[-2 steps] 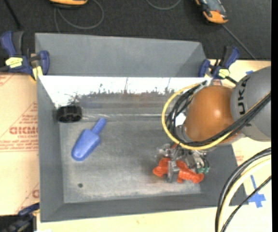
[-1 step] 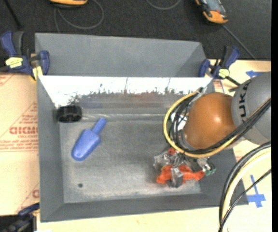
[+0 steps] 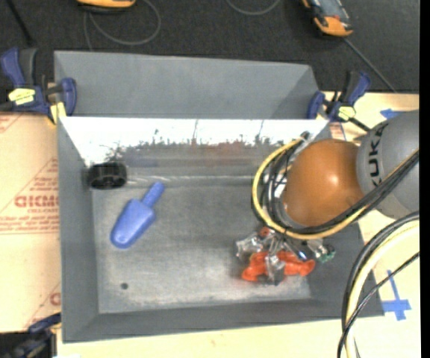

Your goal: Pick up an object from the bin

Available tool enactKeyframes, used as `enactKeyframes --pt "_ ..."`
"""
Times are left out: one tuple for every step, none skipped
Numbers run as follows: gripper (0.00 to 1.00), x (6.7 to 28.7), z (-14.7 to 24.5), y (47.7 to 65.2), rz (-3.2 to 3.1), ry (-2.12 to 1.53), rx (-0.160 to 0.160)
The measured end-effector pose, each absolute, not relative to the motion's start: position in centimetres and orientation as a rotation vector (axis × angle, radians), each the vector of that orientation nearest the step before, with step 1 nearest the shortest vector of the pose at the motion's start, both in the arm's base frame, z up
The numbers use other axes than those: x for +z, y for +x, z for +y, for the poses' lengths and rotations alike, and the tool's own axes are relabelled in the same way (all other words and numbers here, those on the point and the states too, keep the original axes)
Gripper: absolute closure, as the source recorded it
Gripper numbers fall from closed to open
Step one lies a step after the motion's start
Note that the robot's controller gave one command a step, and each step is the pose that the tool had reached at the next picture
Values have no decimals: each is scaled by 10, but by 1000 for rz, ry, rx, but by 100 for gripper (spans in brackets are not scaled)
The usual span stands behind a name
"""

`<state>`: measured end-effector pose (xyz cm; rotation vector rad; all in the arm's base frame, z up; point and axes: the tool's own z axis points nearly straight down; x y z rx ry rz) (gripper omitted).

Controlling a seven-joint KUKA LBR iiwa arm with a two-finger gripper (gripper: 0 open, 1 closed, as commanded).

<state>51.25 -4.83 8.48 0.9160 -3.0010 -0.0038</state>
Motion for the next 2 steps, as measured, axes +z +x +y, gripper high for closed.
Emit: enactKeyframes --pt "100 193 -18 511 -3065 701 -1" --pt "100 193 -18 511 -3065 701 -1"
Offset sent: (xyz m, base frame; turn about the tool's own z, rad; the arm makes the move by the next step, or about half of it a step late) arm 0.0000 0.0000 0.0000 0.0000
